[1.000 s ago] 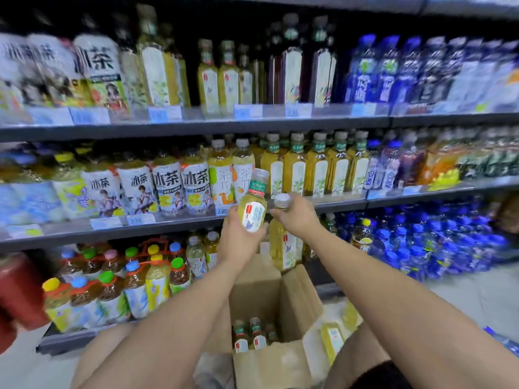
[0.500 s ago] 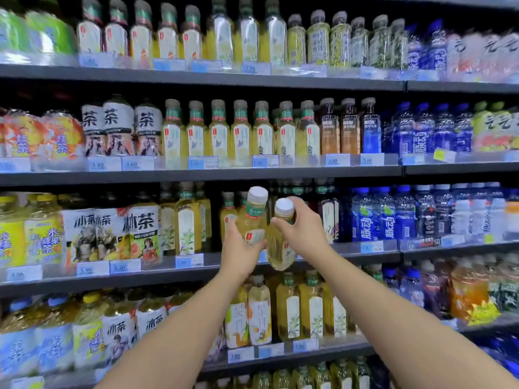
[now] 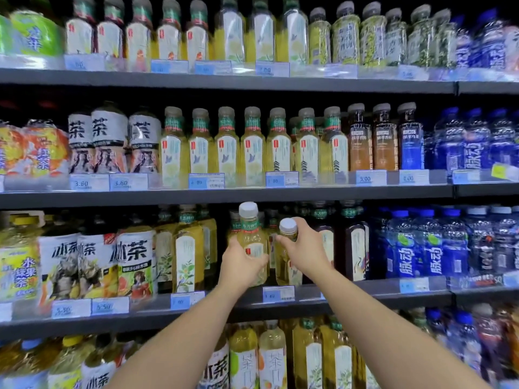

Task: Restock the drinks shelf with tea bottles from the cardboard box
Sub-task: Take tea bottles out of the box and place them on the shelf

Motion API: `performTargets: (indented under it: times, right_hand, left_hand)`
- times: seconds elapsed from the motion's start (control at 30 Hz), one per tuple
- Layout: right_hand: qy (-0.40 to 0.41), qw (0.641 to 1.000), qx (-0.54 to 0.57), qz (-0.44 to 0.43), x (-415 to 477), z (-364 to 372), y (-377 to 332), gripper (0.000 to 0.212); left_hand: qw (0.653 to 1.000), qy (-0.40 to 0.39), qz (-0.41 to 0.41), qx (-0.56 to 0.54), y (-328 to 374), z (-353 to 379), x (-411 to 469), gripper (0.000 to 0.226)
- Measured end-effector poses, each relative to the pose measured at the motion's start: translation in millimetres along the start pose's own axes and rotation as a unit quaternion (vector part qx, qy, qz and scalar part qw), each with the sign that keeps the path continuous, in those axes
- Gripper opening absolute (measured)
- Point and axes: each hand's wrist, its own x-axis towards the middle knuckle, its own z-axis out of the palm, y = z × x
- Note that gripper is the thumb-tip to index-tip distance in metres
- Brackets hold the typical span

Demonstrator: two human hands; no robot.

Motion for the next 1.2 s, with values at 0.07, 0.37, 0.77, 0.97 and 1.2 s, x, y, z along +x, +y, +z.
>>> performTargets:
  times: [0.07,0.37,0.77,0.97,1.2]
  right_hand:
    - [0.004,1.000,0.008,0.024,12,10,8,0.036]
    - [-0.031,0.993,-0.046,0.101,44,54,45,0.064]
    - [-0.132,0.943,-0.208,0.224,36,89,71,0.047]
    - [-0.176,0.916,-0.280,0.227,50,93,69,0.042]
    - [-0.198,0.890,-0.367,0.185,55,97,72,0.036]
  left_hand:
    - [1.000,-0.011,-0.009,0.026,-3,6,13,0.069]
    - [0.991,-0.037,-0.094,0.092,-37,27,38,0.054]
    - [0.974,-0.060,-0.078,0.204,-55,20,52,0.046]
    - [0.974,-0.042,-0.069,0.211,-57,23,48,0.045]
    - [0.977,-0.049,-0.071,0.194,-60,24,48,0.045]
